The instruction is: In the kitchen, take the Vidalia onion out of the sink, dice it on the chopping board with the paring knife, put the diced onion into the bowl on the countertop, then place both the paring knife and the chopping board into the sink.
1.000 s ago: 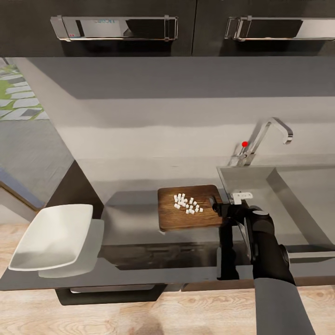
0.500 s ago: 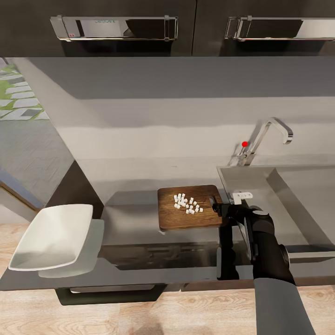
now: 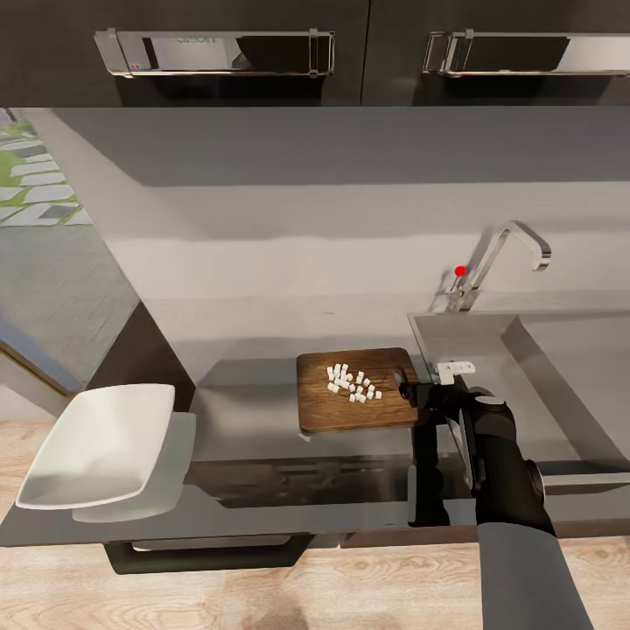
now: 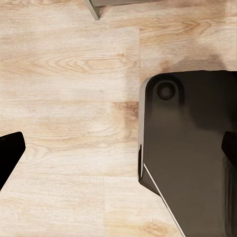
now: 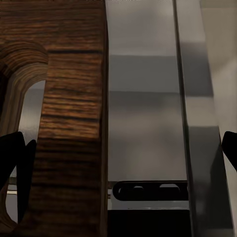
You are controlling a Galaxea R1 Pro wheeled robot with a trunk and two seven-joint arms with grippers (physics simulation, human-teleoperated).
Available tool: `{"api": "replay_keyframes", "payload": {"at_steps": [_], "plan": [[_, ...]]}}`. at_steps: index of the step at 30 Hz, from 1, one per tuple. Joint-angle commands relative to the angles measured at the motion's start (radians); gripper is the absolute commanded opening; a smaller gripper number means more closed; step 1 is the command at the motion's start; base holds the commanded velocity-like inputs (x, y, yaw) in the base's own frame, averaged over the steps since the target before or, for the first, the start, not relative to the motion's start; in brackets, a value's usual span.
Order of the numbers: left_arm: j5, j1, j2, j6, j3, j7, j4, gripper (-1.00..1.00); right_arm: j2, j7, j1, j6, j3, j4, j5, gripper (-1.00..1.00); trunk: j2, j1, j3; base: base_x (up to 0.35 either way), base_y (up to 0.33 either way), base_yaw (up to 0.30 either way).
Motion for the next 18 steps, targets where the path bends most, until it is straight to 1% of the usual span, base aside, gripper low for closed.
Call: {"api": "replay_keyframes", "payload": {"at_steps": [1, 18], "plan": [[0.01, 0.0, 0.002, -0.002, -0.009, 0.004, -0.002, 1.0, 0.002, 0.016, -0.001, 0.011, -0.002, 0.045, -0.018, 1.0, -0.001, 0.001, -0.002, 0.0, 0.0, 0.0], [0.01, 0.0, 0.002, -0.002, -0.009, 0.004, -0.002, 1.0, 0.003, 0.016, -0.001, 0.017, -0.002, 0.002, -0.018, 1.0, -0.001, 0.001, -0.002, 0.0, 0.0, 0.0]]}}
